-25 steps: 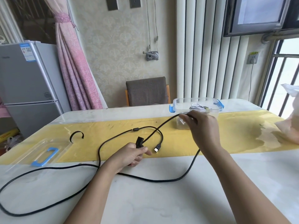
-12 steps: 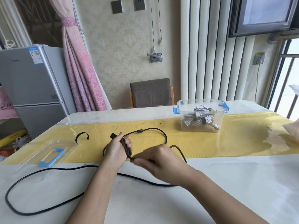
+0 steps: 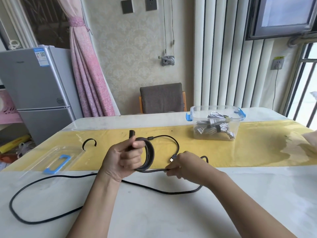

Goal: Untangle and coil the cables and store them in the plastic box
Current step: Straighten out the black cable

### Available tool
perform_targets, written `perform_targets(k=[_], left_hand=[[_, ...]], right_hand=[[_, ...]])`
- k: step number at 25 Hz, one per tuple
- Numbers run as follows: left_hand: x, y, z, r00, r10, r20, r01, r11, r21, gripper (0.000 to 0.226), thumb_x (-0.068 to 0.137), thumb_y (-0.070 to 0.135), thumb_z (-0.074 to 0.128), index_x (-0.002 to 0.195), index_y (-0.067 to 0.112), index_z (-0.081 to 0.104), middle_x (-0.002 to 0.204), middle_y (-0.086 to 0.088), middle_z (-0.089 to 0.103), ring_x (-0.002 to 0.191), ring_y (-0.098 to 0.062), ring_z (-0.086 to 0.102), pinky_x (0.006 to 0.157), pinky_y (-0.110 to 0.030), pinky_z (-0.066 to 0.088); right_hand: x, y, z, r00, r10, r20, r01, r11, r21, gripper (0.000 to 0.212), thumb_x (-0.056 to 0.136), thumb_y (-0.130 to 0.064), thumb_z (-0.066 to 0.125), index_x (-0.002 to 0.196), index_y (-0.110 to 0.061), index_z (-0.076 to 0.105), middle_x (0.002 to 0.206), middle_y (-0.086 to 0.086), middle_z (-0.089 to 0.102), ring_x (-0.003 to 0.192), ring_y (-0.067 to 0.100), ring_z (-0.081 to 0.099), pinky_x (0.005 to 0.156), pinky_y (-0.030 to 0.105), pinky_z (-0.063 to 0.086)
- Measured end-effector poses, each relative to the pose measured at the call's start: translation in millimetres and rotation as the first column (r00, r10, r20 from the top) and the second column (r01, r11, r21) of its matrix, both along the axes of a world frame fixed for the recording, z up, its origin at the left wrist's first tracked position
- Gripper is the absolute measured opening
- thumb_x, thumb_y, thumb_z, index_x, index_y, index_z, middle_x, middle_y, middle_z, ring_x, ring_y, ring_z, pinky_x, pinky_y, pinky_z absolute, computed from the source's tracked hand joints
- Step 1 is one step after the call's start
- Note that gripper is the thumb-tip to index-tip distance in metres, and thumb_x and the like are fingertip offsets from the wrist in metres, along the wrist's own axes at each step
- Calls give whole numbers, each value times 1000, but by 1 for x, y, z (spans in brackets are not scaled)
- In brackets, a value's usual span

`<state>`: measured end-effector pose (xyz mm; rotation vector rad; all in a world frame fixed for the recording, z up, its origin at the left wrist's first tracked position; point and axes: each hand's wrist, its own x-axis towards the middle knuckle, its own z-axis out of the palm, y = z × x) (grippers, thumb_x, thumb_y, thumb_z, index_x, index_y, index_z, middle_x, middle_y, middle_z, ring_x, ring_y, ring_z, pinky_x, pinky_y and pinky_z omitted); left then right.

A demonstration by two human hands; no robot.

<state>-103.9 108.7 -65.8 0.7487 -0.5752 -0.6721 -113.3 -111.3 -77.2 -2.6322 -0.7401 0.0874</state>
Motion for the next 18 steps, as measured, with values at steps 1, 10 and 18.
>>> perform_targets(k=[1,10,18], left_hand=[[-5,-3,1,996,-82,47,80,996,46,30,102,21,29,99,2,53,50,7,19,40,-5,17,40,-21,17],[-9,3,-2,905,-387,179,288,864,413,28,100,27,37,94,12,60,51,11,36,36,-3,24,35,-18,16],[-4,12,-4,916,-365,170,308,907,286,27,103,20,33,101,5,55,60,10,37,44,-2,29,43,-15,22]], right_hand=[[3,-7,1,999,-22,-25,23,1000,5,20,88,-26,62,105,-21,72,74,5,66,60,11,55,57,20,44],[15,-64,19,976,-174,-128,202,946,252,25,85,-32,65,64,-20,72,49,-2,51,46,13,42,52,25,37],[19,-107,38,816,499,-290,282,94,955,25,72,-33,74,72,-10,67,51,-8,18,39,6,15,44,15,33]])
